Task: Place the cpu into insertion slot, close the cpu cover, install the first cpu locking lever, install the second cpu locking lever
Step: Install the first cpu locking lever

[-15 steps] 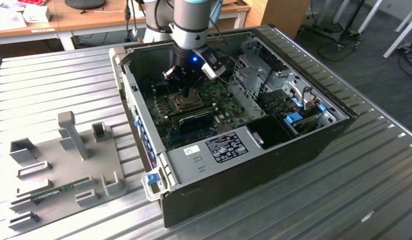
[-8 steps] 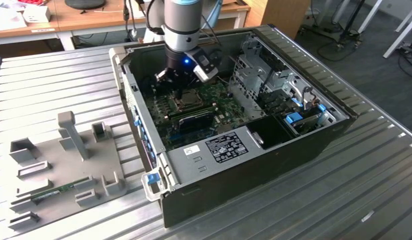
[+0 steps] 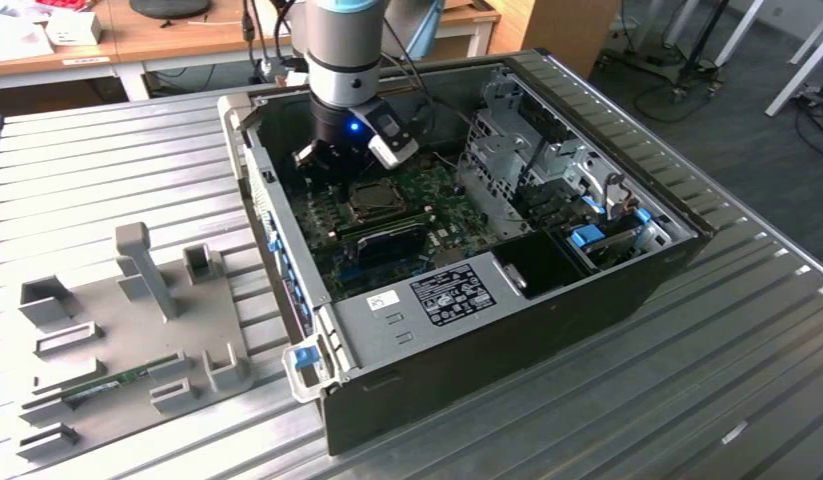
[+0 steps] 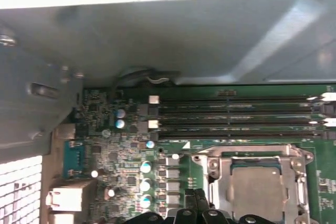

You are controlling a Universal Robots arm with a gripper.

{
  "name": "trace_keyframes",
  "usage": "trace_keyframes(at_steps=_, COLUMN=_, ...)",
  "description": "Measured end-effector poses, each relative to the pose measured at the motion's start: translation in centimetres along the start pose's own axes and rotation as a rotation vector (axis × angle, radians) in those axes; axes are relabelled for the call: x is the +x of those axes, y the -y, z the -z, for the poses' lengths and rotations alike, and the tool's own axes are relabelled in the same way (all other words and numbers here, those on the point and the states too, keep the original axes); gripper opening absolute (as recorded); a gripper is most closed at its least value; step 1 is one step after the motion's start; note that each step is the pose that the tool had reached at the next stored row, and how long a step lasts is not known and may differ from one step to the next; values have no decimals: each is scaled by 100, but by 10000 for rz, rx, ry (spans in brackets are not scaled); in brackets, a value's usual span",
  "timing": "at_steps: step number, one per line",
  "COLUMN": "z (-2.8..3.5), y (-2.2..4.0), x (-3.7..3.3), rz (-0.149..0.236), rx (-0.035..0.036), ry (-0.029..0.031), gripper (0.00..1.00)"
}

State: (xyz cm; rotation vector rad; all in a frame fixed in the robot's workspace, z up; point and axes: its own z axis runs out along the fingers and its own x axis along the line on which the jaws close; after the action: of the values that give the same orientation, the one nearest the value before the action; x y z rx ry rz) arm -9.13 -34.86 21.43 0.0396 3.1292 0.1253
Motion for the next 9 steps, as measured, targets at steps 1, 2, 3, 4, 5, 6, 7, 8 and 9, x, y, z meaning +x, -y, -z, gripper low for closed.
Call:
trace_keyframes(at_steps=1, z=0, y=0, x=4, rz=0, rx=-1, ry=1, gripper=10)
trace_keyframes(at_steps=2, z=1, y=0, x=9, rz=0, rx=2, ry=1, gripper=10)
trace_keyframes(at_steps=3, z=5, y=1, x=11, rz=0, rx=3, ry=2, gripper=10)
trace_keyframes(at_steps=4, z=15, y=0, x=11, rz=2, rx=2, ry=3, gripper=10)
trace_keyframes(at_steps=5, z=31, y=-1, x=10, rz=2, rx=2, ry=4, gripper=10)
trace_keyframes(at_steps=6, z=53, y=-3, x=10, rz=2, rx=2, ry=4, gripper=10)
trace_keyframes(at_steps=7, z=78, y=-5, x=10, rz=1, rx=1, ry=5, gripper=10)
trace_keyframes(at_steps=8, z=110, y=-8, x=10, rz=0, rx=2, ry=5, gripper=10)
trace_keyframes(at_steps=9, z=141, y=-11, x=10, rz=1, rx=0, ry=6, gripper=10)
